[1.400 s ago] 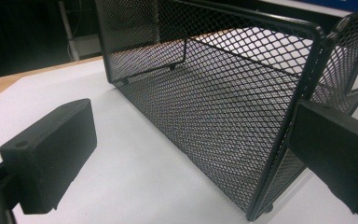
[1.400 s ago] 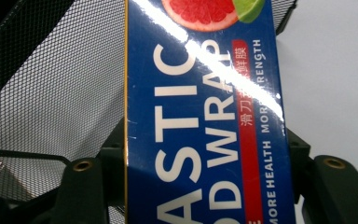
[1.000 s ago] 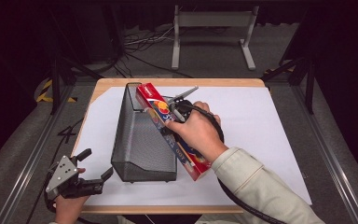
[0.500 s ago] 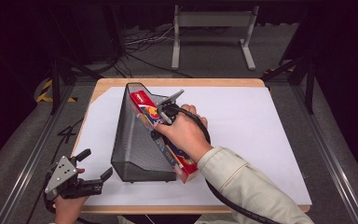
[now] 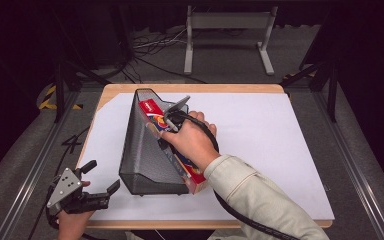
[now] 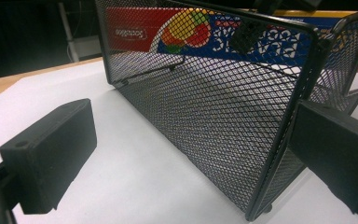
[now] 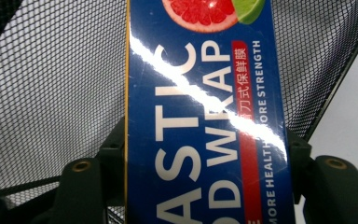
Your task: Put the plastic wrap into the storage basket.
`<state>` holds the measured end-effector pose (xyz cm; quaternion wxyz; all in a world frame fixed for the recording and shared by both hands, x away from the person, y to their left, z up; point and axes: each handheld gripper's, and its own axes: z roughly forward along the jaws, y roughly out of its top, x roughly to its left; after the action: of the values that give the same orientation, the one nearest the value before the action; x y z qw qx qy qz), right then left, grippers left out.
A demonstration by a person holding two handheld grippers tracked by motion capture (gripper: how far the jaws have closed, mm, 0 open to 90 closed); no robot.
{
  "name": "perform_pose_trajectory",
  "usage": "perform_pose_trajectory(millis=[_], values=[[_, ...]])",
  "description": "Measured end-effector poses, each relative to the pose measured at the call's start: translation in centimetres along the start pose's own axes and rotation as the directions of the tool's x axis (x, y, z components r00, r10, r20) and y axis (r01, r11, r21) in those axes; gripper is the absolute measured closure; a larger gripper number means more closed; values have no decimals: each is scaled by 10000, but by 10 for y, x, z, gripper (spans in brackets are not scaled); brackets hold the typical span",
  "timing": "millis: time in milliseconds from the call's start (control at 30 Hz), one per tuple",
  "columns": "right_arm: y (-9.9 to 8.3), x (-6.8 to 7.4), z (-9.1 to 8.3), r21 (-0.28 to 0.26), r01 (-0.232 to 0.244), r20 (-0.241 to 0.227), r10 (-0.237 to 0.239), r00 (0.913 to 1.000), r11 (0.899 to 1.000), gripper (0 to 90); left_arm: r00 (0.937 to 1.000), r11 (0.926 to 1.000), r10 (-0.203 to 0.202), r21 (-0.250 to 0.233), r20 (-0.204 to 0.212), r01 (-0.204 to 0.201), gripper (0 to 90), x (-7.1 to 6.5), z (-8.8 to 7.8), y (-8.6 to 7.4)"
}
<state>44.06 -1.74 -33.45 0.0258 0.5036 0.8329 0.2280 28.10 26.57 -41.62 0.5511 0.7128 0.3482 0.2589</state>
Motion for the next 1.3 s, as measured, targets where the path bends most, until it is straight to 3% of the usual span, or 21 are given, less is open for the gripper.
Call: perform_pose_trajectory(millis=[667,867,1000,1033,1100,1300], values=[[6,1,15,389,159,487,-178,9987,9991,385,10000,10000,6,-8,-23,-6,20,0,-1,-1],[4,0,28,877,240,615,-295,9977,9959,379,10000,10000,-2,-7,-41,2,20,0,-1,-1],[5,0,28,916,404,543,-455,9975,9950,343,10000,10000,-10,-9,-19,10,21,0,-1,-1],[6,0,26,725,430,405,-460,9981,9964,305,10000,10000,-42,-10,-26,42,20,0,-1,-1],[7,0,19,-202,547,195,-543,9983,9983,245,10000,10000,-33,-7,-22,33,20,0,-1,-1],[3,-2,-3,-1174,1510,-94,-1532,9882,9815,198,10000,10000,1,-12,-17,-1,20,0,-1,-1]])
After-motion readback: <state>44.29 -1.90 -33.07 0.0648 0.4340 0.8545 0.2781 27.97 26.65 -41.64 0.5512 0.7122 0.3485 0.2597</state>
